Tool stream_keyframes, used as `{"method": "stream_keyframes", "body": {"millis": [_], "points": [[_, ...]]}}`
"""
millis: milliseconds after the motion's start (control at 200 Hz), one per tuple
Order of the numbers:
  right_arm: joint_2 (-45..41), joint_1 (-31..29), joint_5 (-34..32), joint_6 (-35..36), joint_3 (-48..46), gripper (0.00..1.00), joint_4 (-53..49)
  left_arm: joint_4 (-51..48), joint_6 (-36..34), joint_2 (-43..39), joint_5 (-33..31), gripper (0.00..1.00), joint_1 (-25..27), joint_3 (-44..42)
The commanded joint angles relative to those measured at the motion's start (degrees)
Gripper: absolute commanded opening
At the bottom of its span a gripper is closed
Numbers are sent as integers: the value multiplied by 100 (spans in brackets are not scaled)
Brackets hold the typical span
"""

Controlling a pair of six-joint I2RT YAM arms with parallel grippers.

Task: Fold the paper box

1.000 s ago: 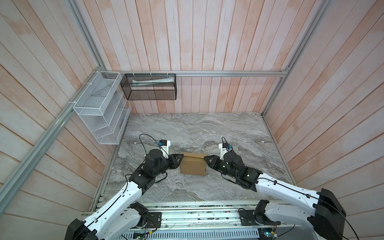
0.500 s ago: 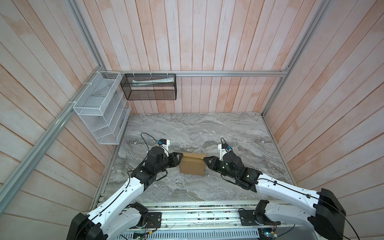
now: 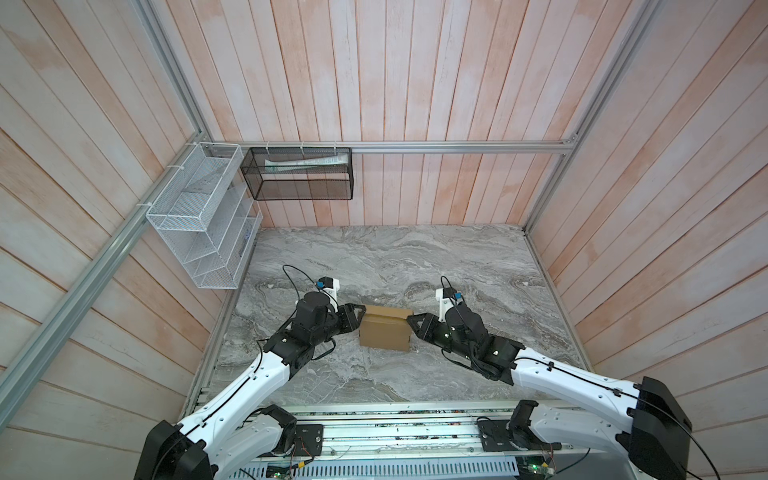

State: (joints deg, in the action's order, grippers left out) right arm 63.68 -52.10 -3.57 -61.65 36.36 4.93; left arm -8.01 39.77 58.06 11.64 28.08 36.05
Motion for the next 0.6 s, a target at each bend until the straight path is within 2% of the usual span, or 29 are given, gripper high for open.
{"method": "stream_keyframes", "body": {"millis": [0, 595], "points": [[-12, -37, -130, 56, -52, 26, -475, 70, 72, -93, -156, 49, -55, 24], [-97, -55, -188, 21, -106, 26, -521, 362, 190, -41, -4, 44, -127, -188]]}}
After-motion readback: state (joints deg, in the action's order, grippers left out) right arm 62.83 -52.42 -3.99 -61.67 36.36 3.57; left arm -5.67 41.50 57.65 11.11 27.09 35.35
